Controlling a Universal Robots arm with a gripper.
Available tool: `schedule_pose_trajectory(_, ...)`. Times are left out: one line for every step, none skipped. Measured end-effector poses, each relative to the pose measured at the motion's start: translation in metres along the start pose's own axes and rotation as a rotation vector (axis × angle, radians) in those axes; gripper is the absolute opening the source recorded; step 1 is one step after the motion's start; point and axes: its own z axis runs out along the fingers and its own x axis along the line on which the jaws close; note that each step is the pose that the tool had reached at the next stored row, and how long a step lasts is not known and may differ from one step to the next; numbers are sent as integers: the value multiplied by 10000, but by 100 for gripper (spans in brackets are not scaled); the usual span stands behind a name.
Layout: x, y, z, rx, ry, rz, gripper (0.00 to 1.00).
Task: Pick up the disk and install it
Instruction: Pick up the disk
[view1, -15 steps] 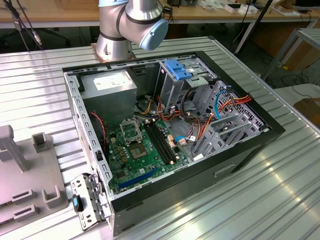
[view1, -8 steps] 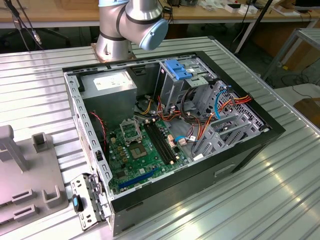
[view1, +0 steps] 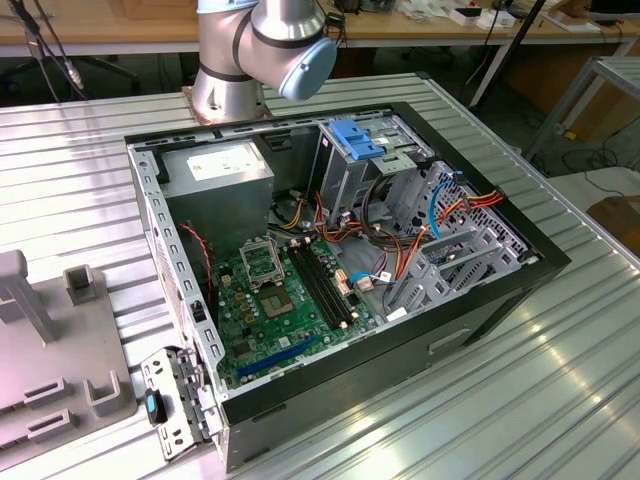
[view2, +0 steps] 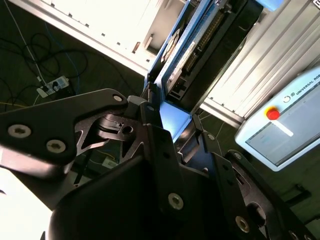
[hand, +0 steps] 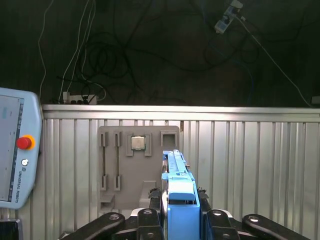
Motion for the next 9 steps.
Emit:
schedule_pose_trajectory(0, -27, 1, 0, 0, 0, 36)
schedule_pose_trajectory(0, -44, 2, 0, 1, 0, 36)
schedule_pose_trajectory(1, -55, 2, 0, 0, 0, 36)
schedule_pose_trajectory(1, -65, 2, -1, 1, 0, 36)
schedule_pose_trajectory(1, -74, 3, -1, 0, 1, 36)
schedule_pose_trajectory(1, -82, 3, 0, 0, 1, 36)
schedule_pose_trajectory(1, -94, 4, -1, 1, 0, 36)
schedule_pose_trajectory(1, -102, 4, -1, 1, 1, 36)
schedule_pose_trajectory(1, -115, 6, 0, 0, 1, 36)
